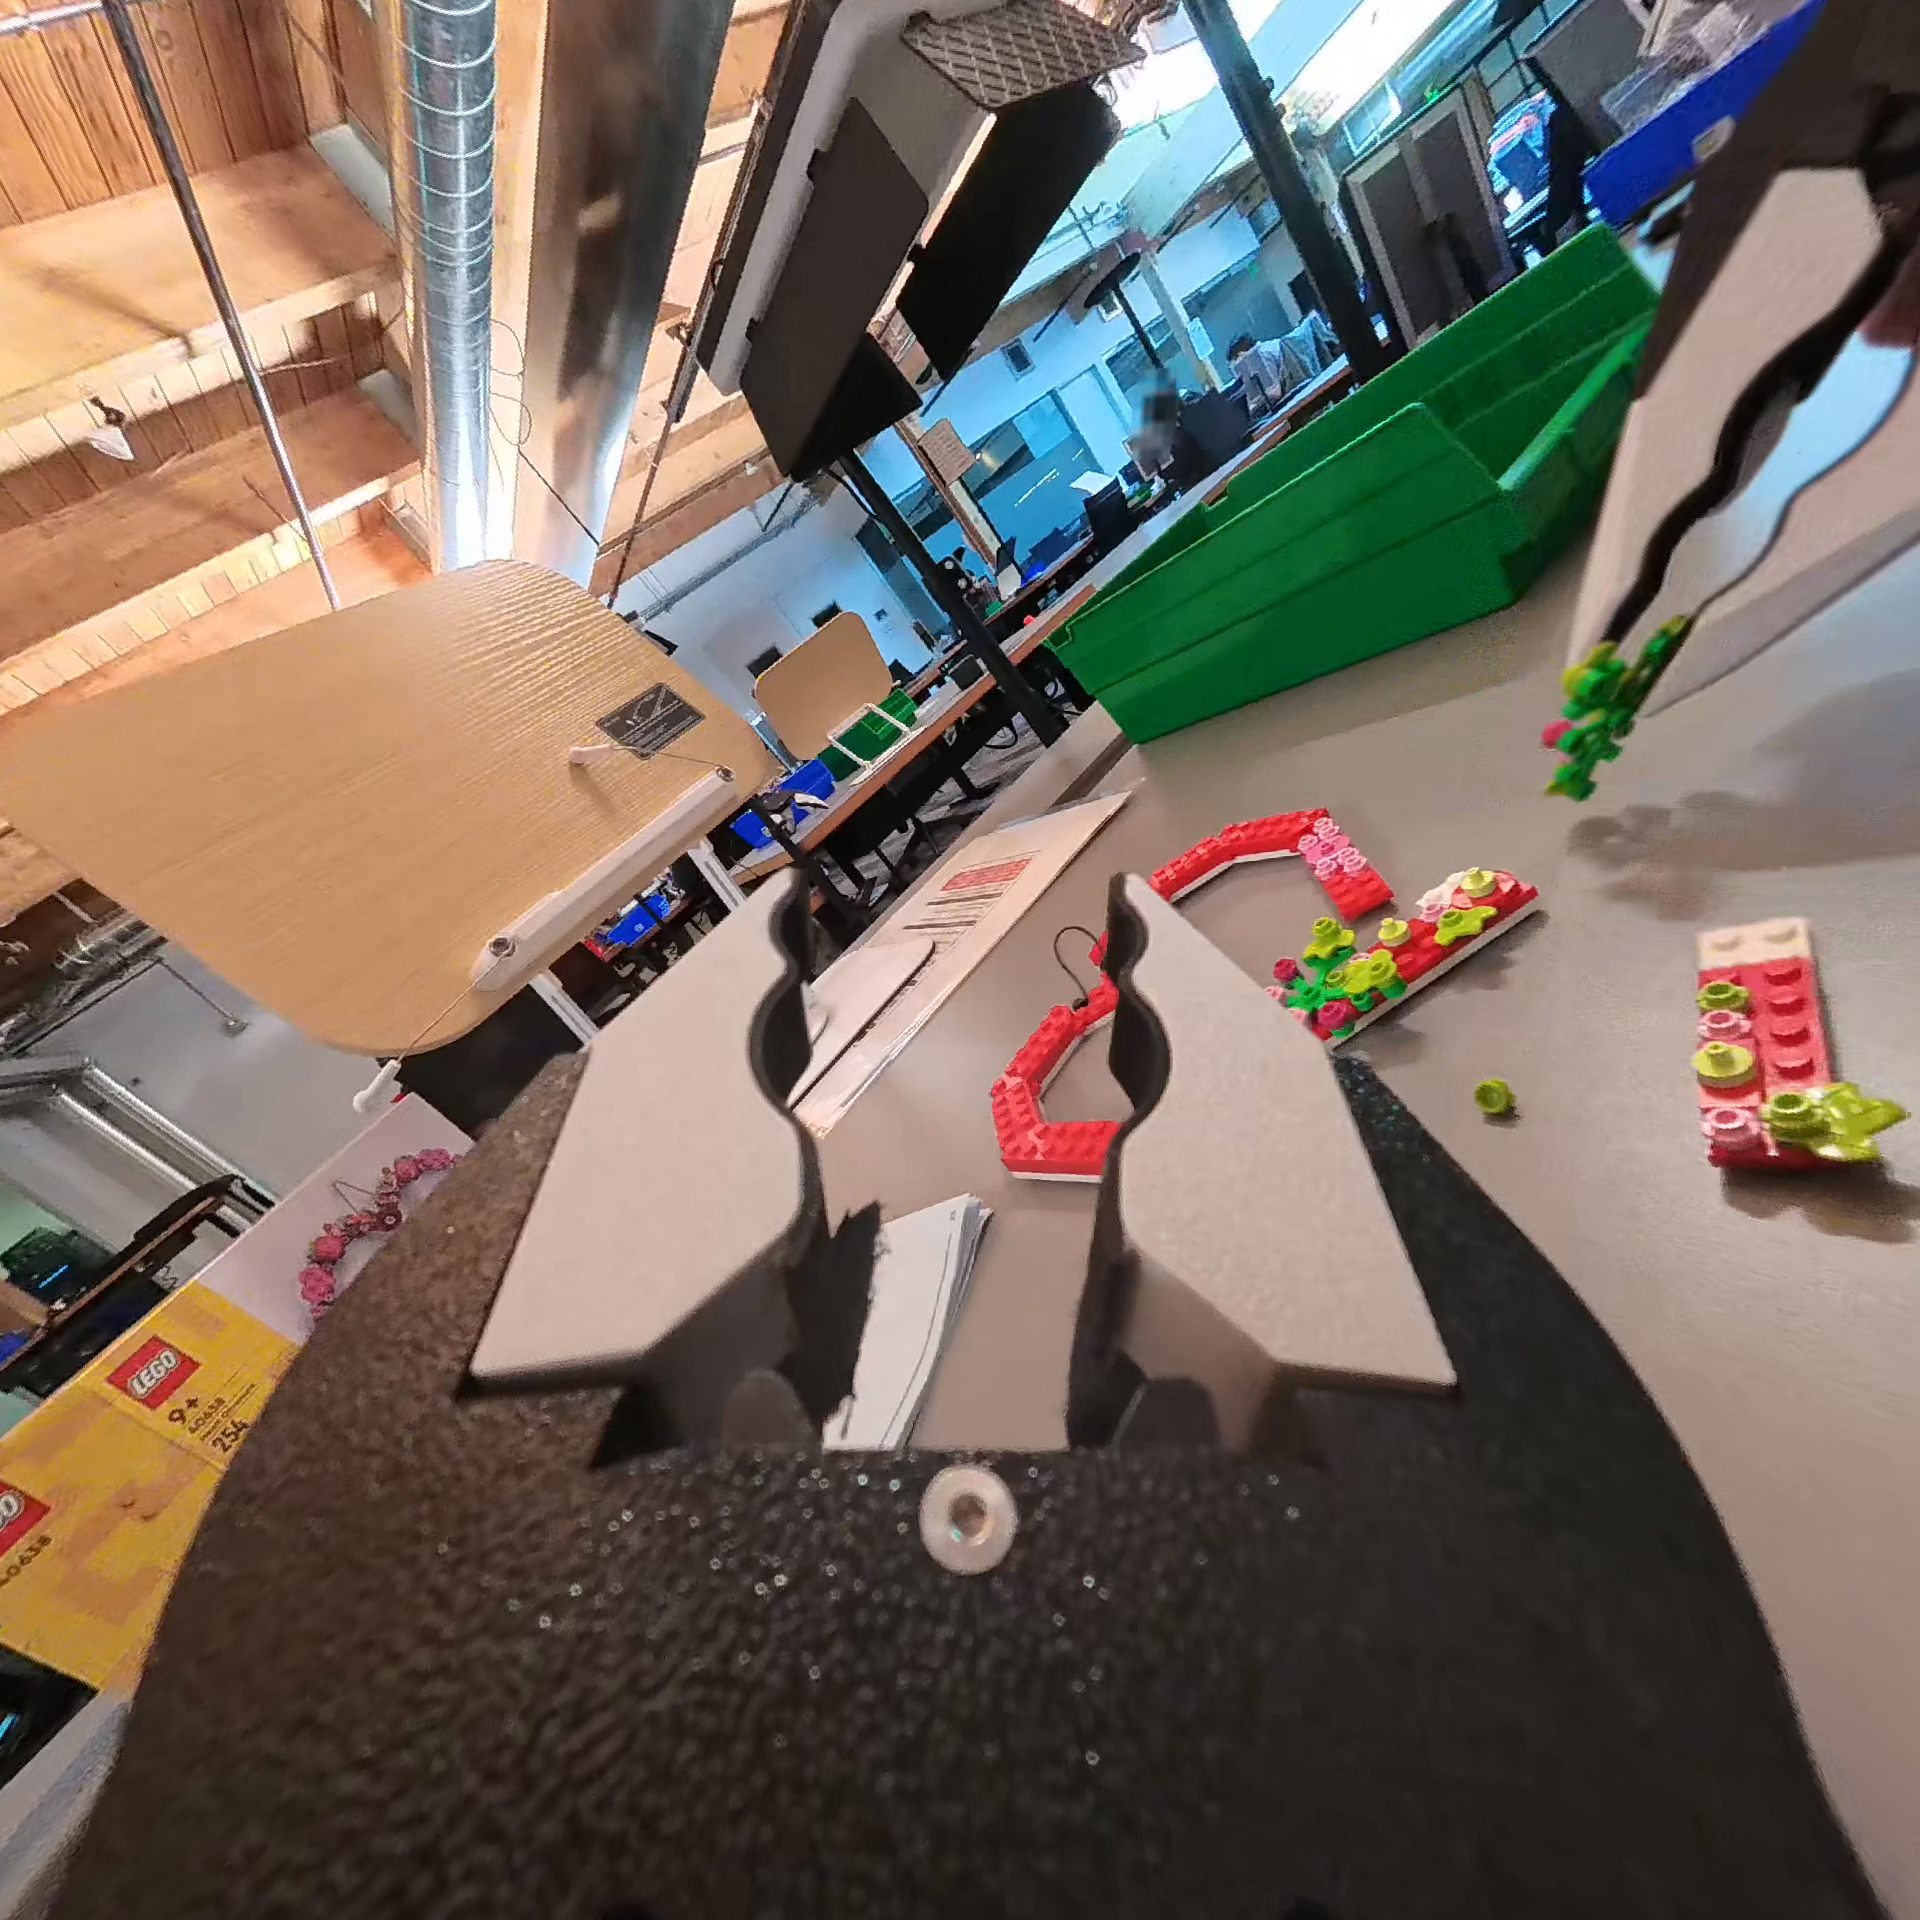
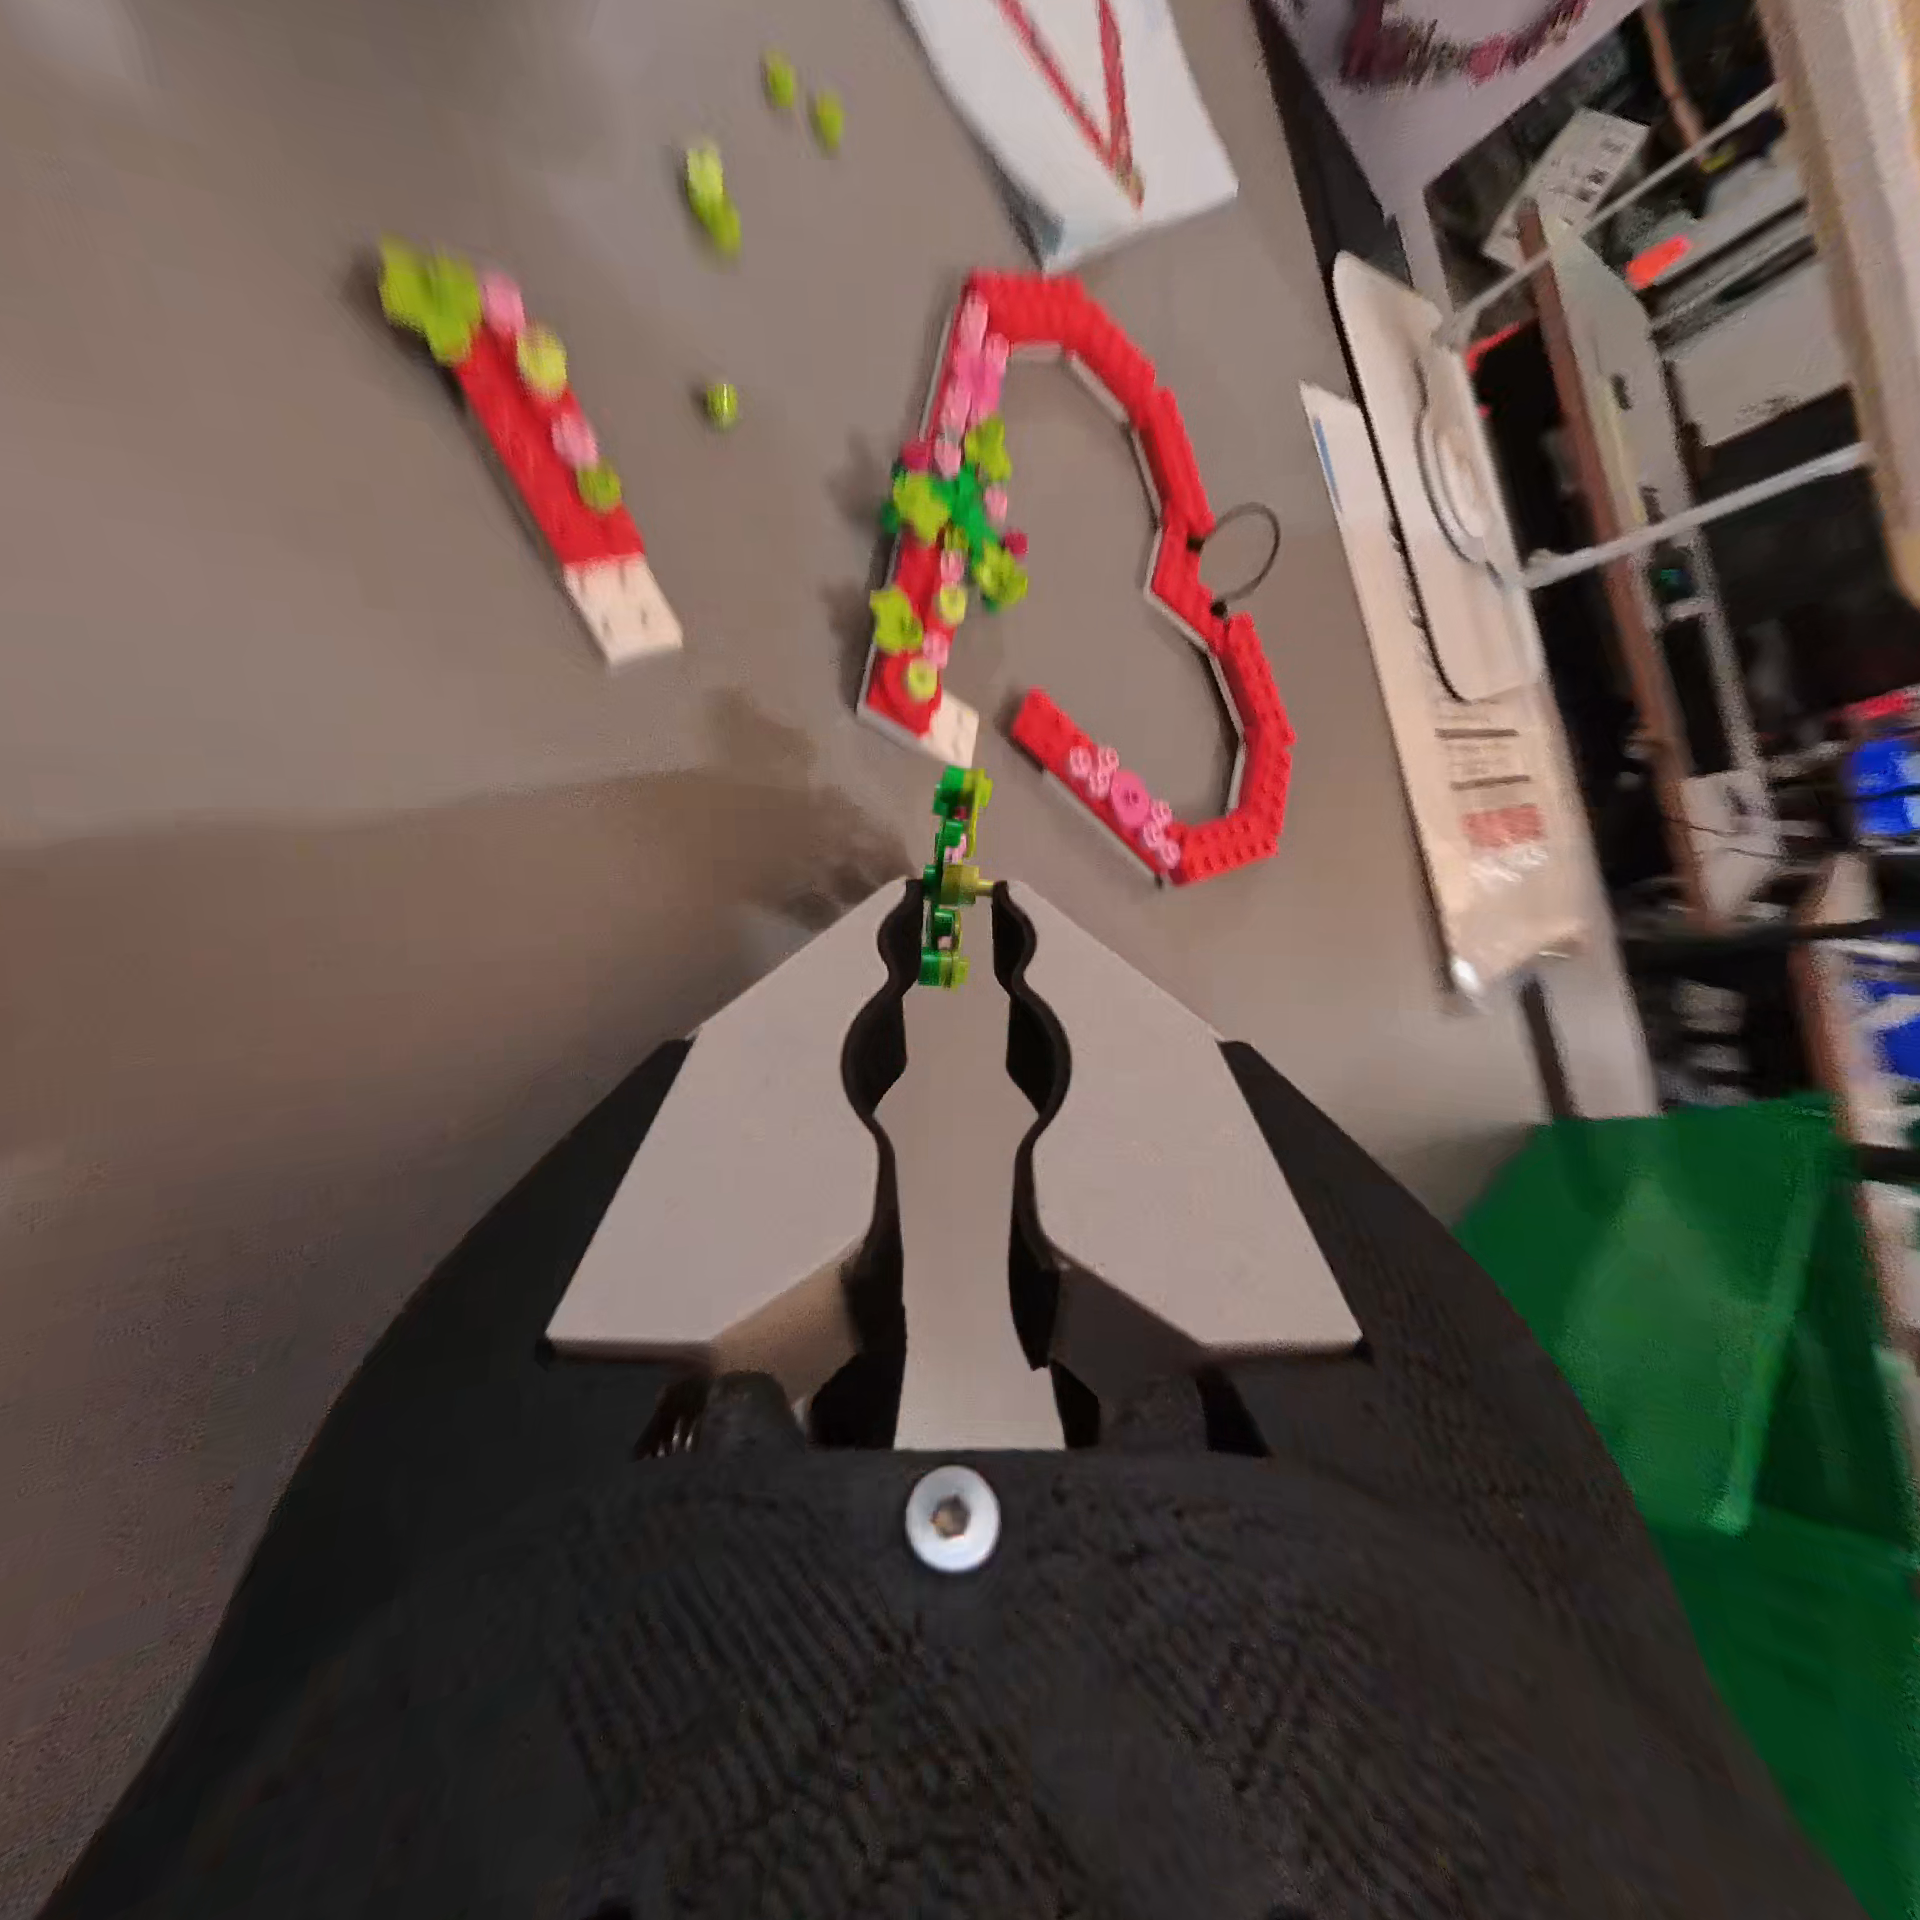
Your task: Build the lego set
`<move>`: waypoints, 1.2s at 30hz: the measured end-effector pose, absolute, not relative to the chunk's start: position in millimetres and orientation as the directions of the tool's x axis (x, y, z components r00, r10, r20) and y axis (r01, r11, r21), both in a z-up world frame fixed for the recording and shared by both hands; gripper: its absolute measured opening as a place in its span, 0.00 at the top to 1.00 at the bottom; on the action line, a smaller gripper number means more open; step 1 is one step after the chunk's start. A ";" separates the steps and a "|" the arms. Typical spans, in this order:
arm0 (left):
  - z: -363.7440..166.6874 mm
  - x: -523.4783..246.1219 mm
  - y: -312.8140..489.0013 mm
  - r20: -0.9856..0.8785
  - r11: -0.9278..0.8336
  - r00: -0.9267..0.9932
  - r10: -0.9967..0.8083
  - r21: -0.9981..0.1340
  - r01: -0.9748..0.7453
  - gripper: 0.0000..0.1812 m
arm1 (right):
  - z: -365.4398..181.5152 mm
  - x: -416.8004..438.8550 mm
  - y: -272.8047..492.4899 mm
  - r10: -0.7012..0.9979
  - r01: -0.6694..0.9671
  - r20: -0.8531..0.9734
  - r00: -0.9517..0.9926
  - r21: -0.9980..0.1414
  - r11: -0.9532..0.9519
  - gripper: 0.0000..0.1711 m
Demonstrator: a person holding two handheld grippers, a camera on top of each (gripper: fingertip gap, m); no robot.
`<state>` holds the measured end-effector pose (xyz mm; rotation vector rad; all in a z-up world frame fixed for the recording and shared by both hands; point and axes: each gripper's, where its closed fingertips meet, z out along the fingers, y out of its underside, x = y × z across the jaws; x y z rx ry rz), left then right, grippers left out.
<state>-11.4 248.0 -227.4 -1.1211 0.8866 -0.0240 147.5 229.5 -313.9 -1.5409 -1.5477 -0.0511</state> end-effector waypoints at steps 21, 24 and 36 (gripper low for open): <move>-233.0 -14.0 253.5 -0.531 0.410 0.687 -0.496 -0.841 -0.354 0.70 | -334.3 170.1 189.7 0.940 0.694 0.115 0.322 -0.704 -0.152 0.76; -232.1 -16.8 255.3 -0.506 0.396 0.701 -0.502 -0.855 -0.334 0.71 | -336.4 172.4 185.6 0.946 0.657 0.025 0.323 -0.725 -0.205 0.78; -233.1 -15.7 254.8 -0.485 0.382 0.700 -0.525 -0.869 -0.316 0.71 | -331.6 167.1 189.3 0.959 0.614 -0.007 0.284 -0.767 -0.188 0.79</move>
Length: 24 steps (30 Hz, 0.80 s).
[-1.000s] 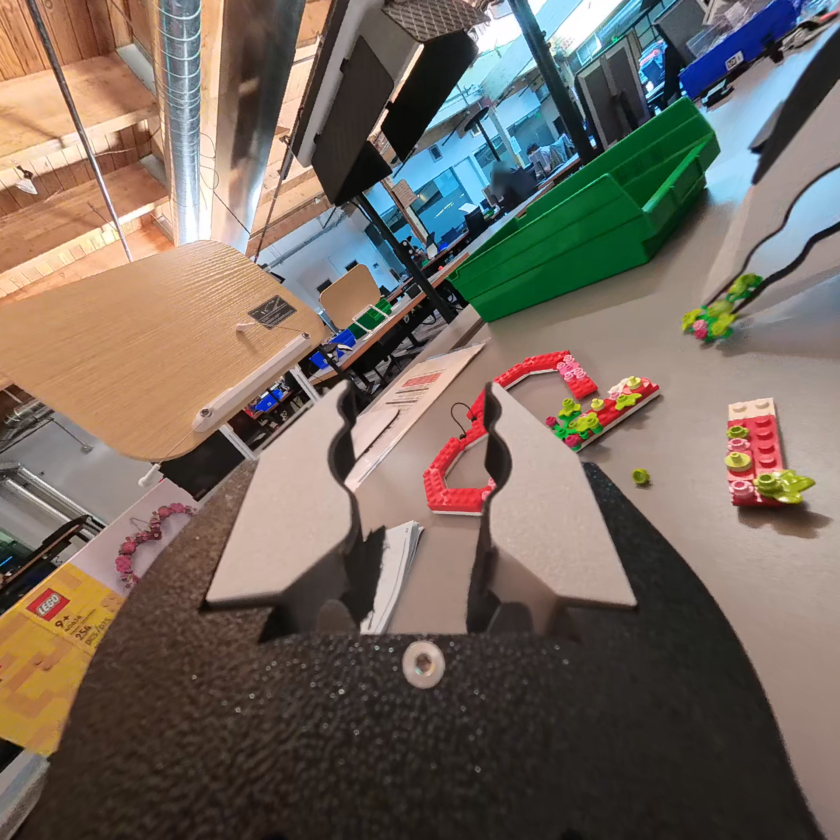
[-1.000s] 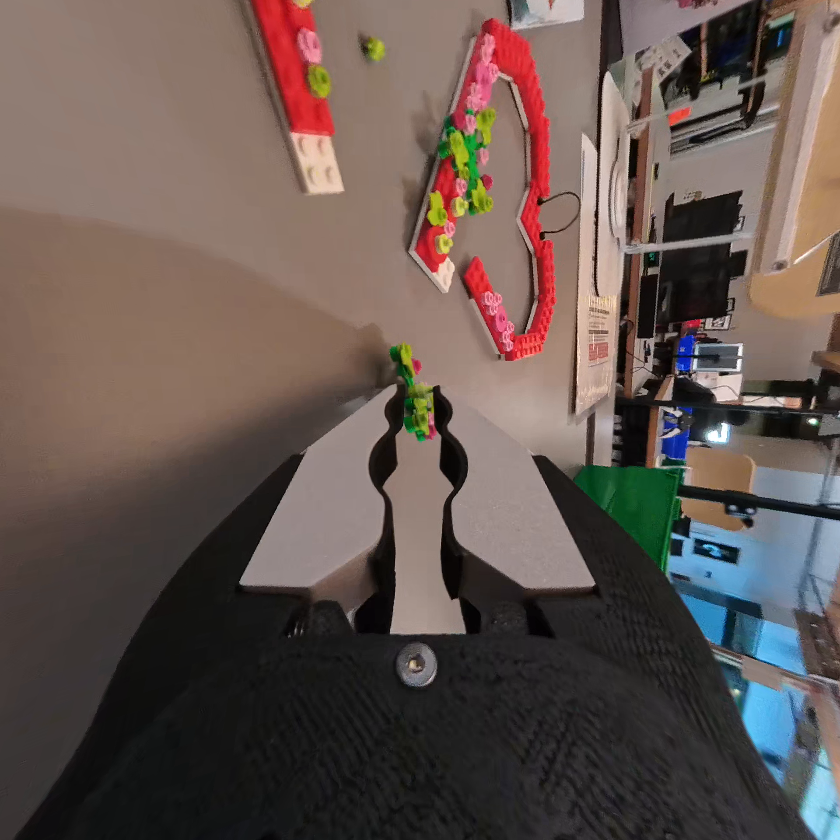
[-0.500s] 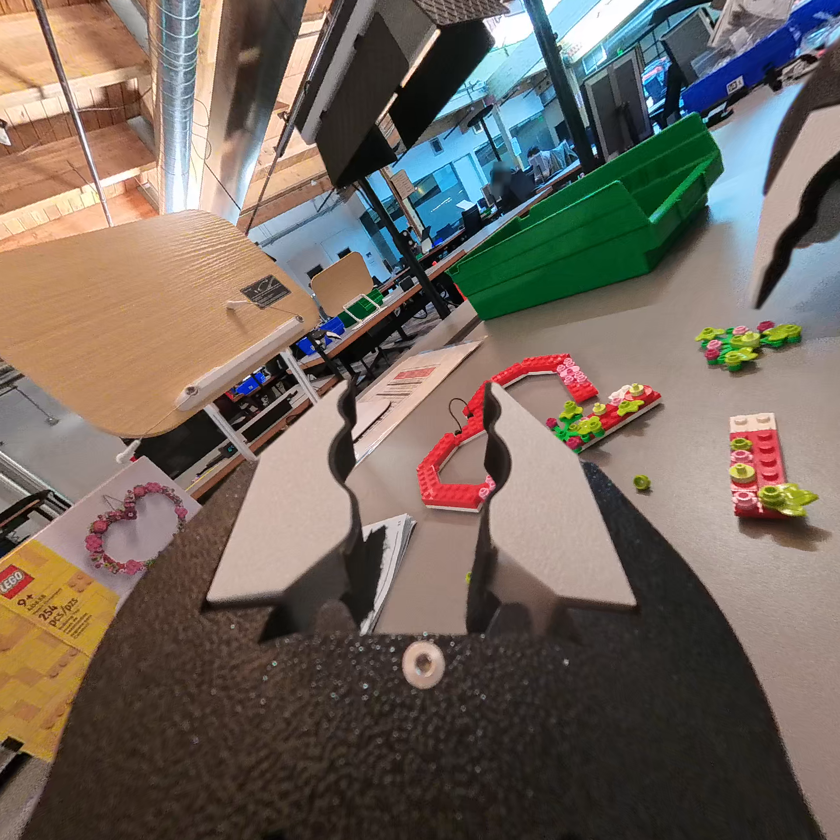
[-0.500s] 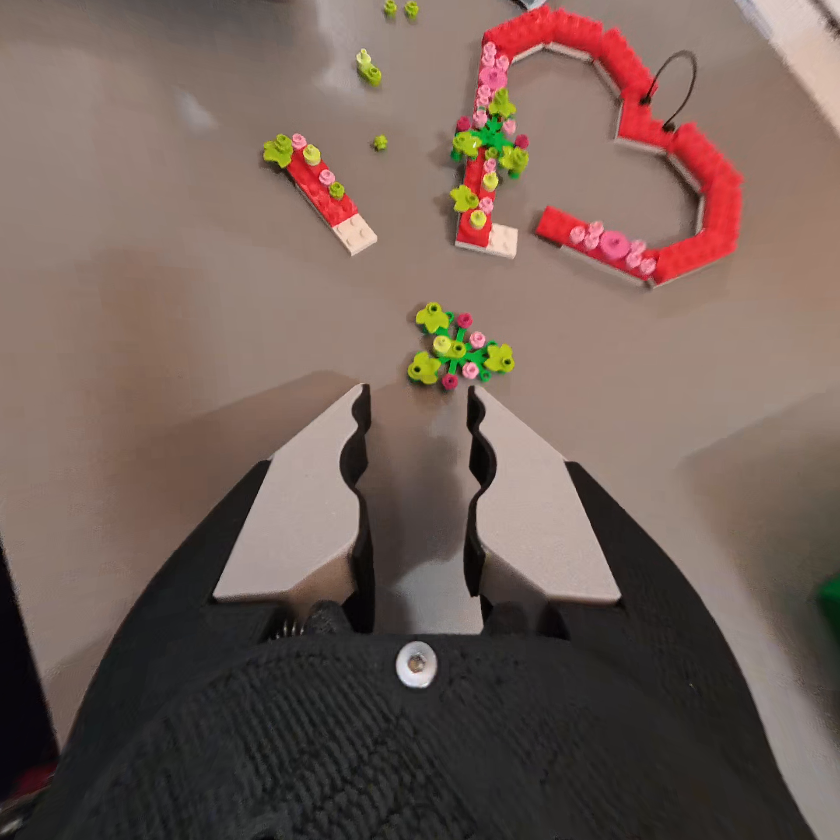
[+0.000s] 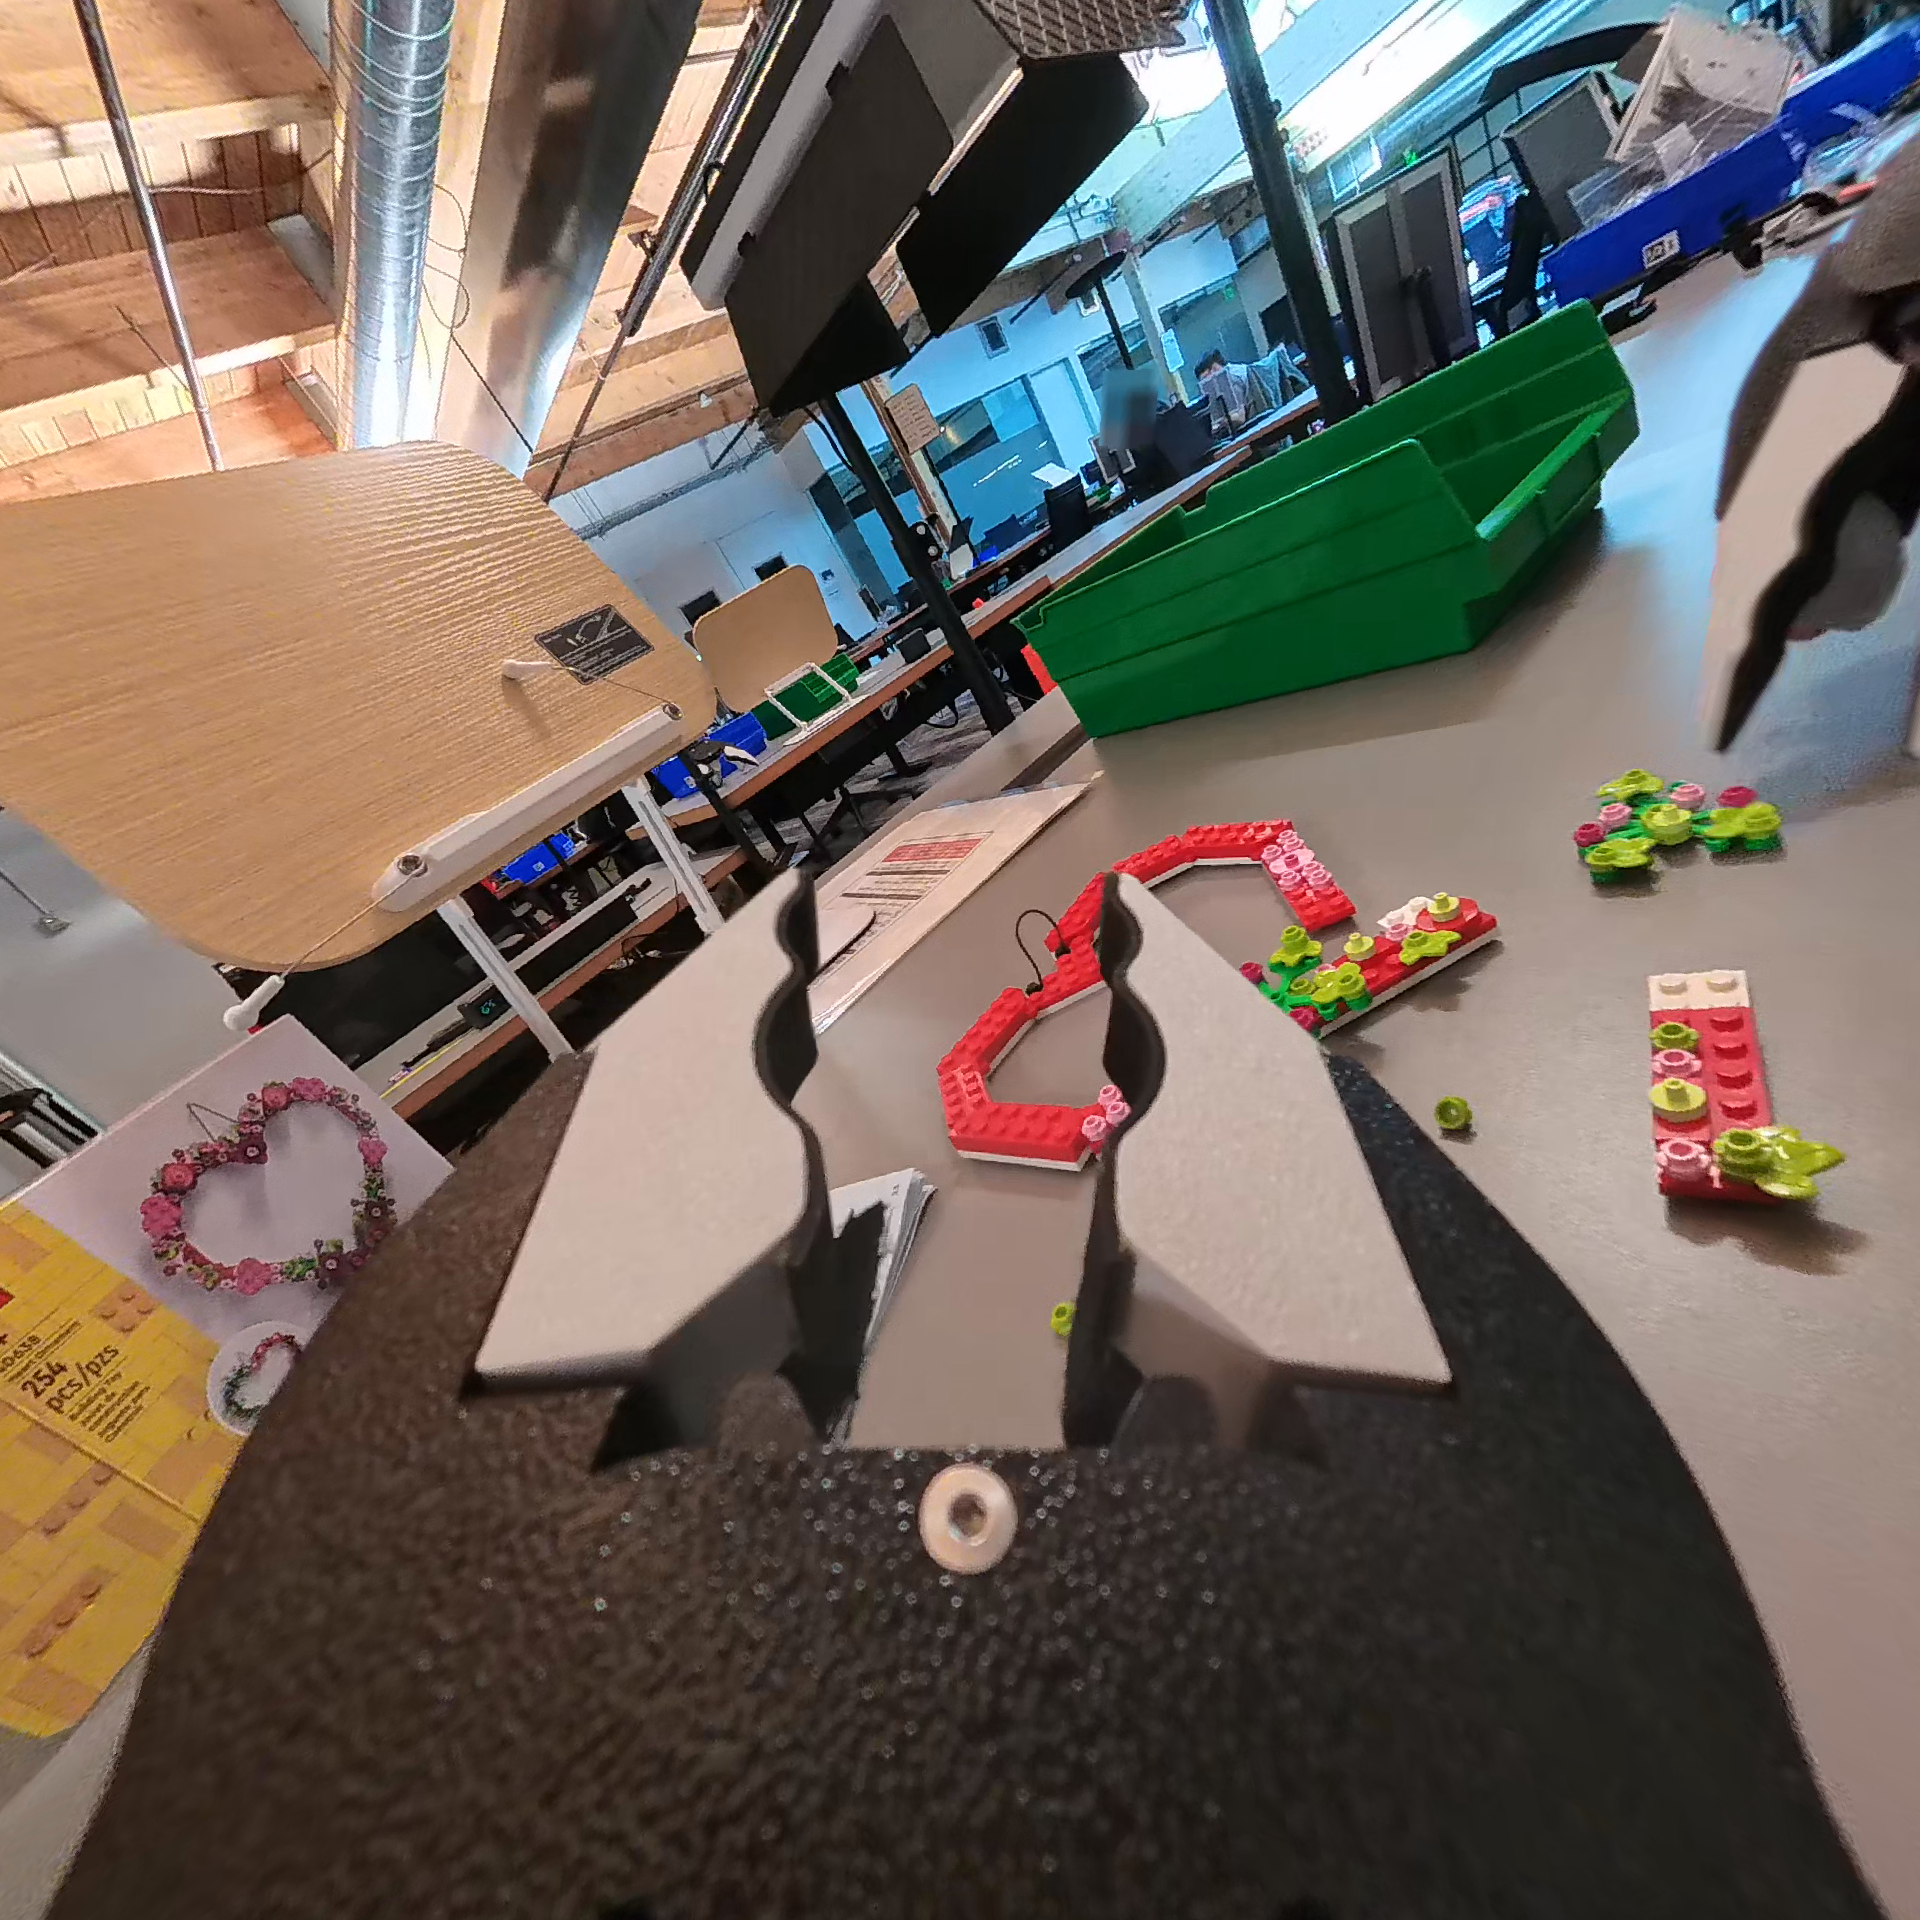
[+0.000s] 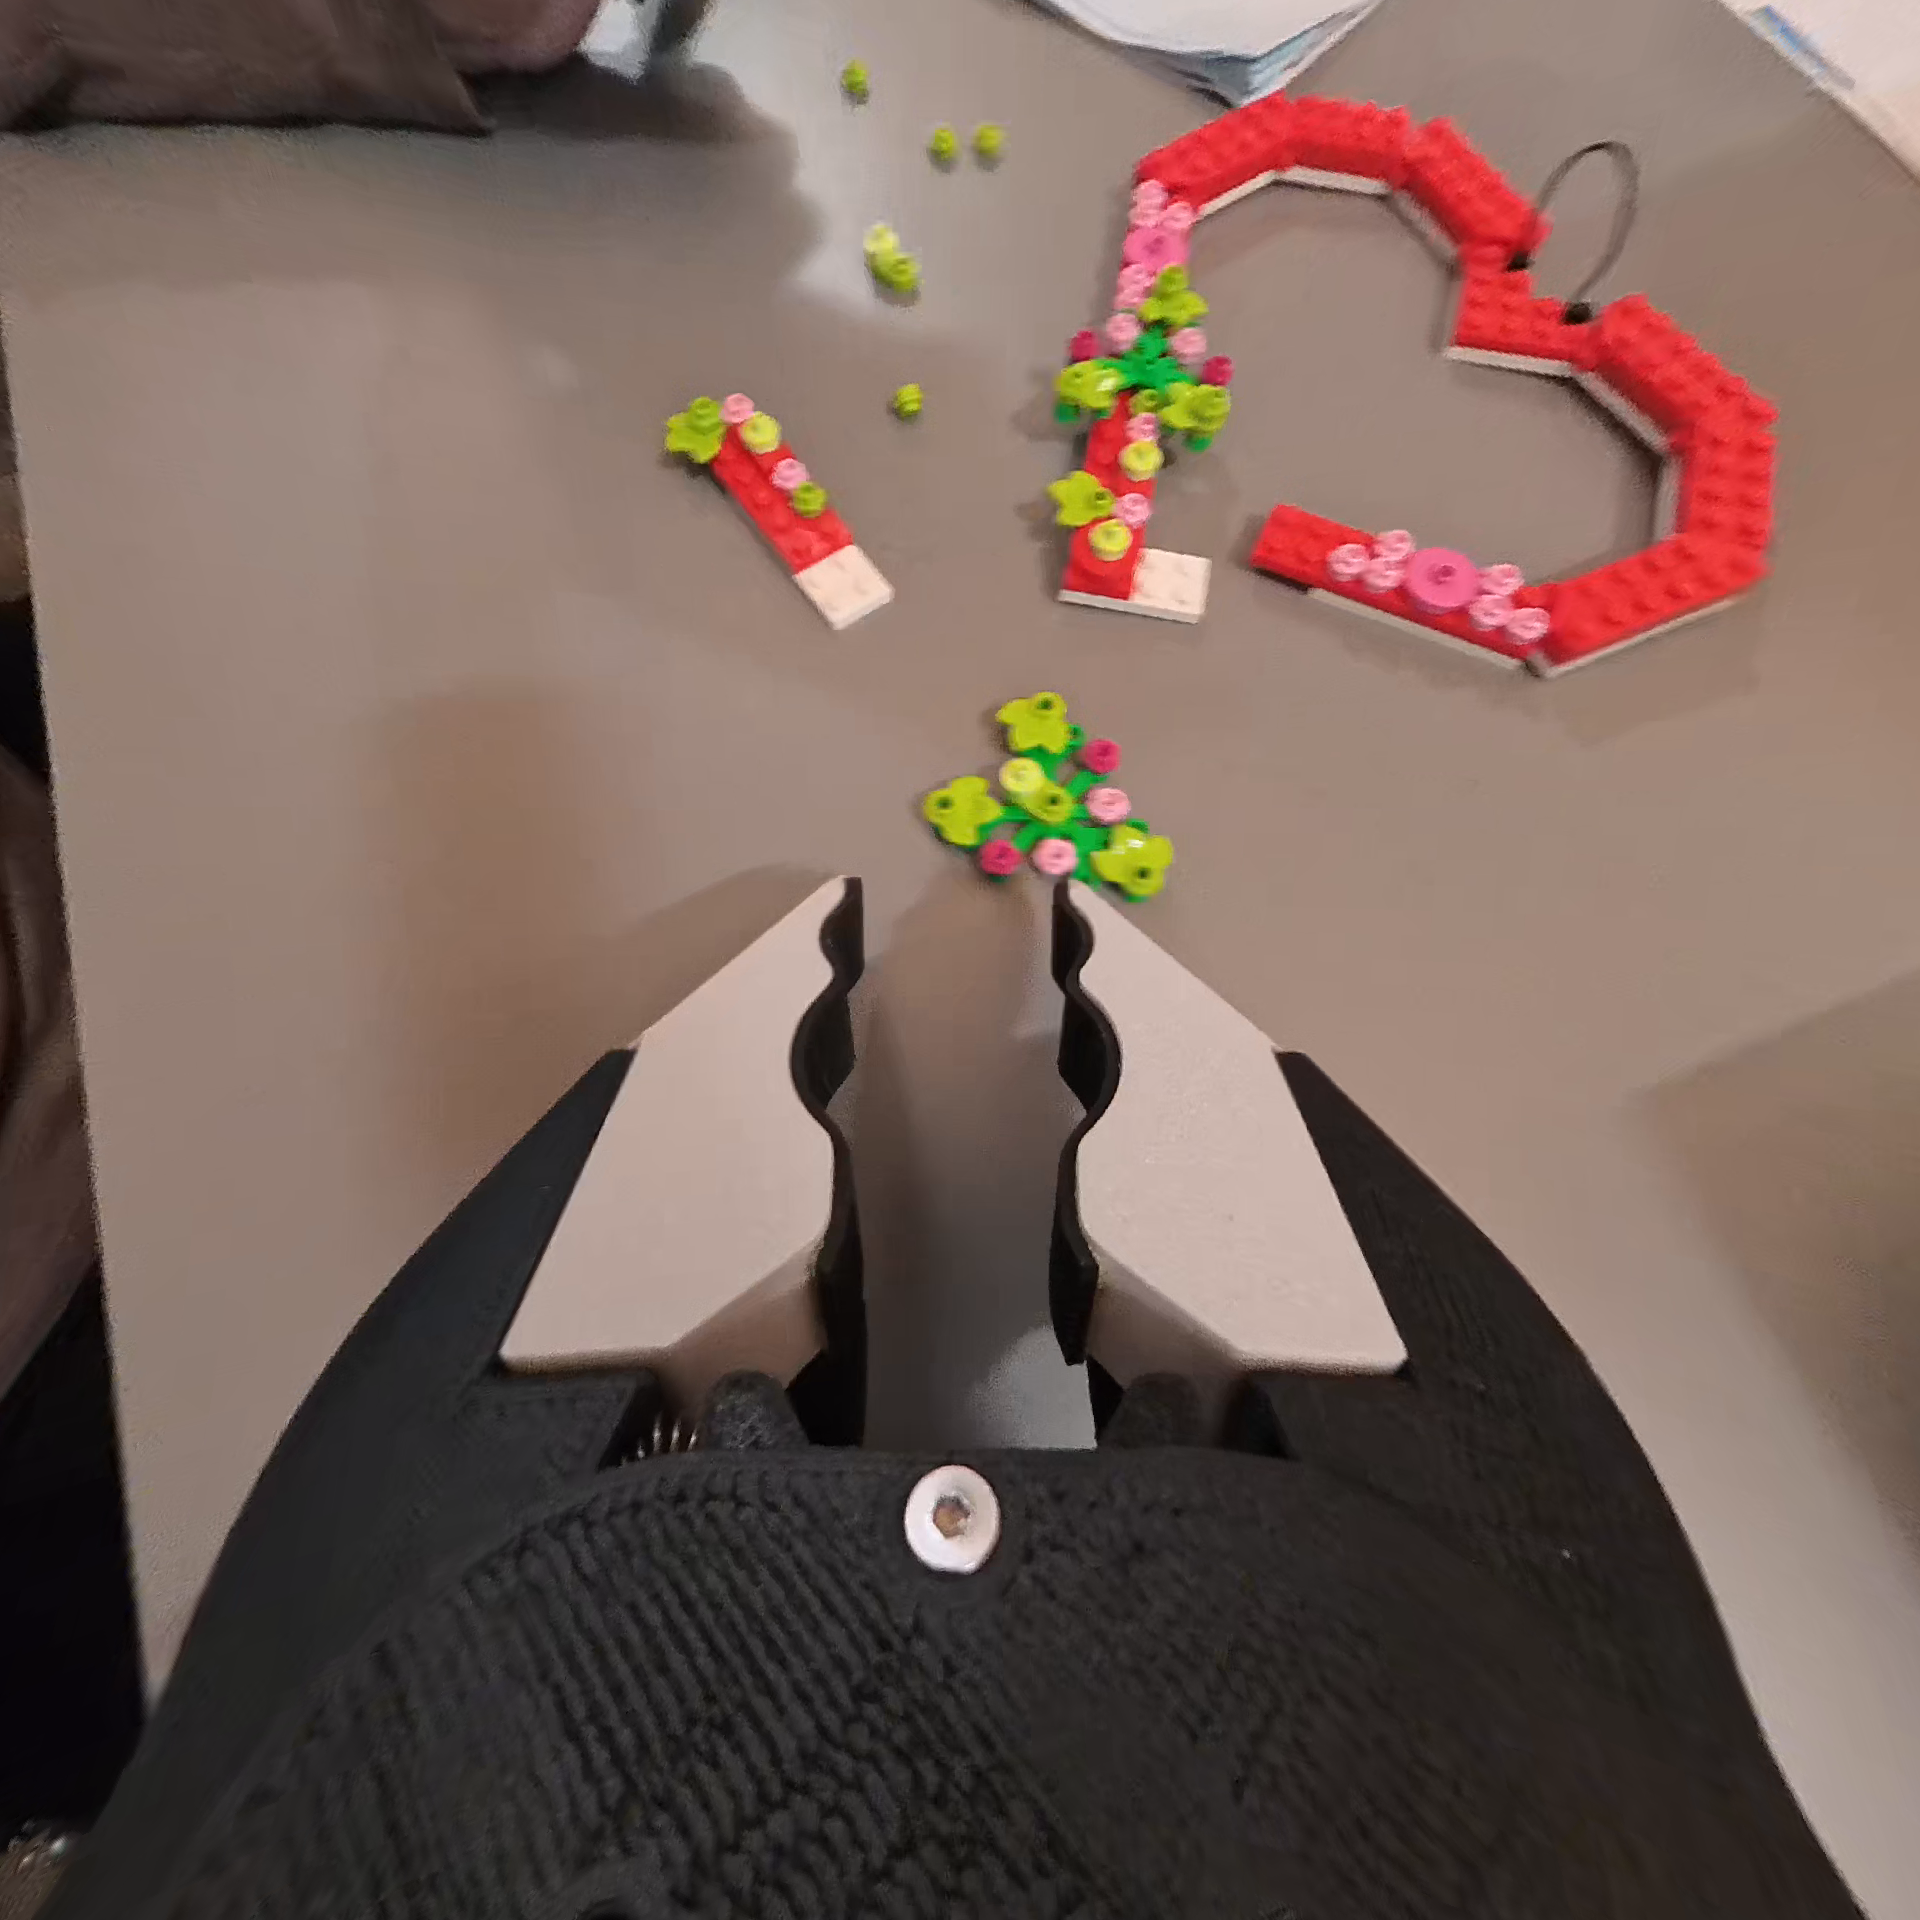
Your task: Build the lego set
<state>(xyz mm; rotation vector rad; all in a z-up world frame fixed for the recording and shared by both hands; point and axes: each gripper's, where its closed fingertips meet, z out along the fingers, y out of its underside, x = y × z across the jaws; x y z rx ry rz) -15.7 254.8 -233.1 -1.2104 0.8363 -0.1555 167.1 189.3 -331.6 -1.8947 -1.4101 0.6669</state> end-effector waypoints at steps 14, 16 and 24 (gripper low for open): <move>-303.5 145.8 201.6 -0.200 -0.011 0.354 -0.914 -0.858 -0.513 0.68 | -324.8 174.1 225.0 0.983 0.526 -0.068 0.168 -0.837 -0.148 0.88; -315.0 153.3 203.2 -0.161 -0.057 0.359 -0.919 -0.848 -0.527 0.70 | -319.6 173.5 225.7 0.985 0.496 -0.090 0.145 -0.855 -0.151 0.89; -322.2 156.4 205.9 -0.181 -0.104 0.414 -0.892 -0.808 -0.579 0.75 | -319.4 168.5 220.6 0.996 0.513 -0.083 -0.016 -0.856 -0.063 0.90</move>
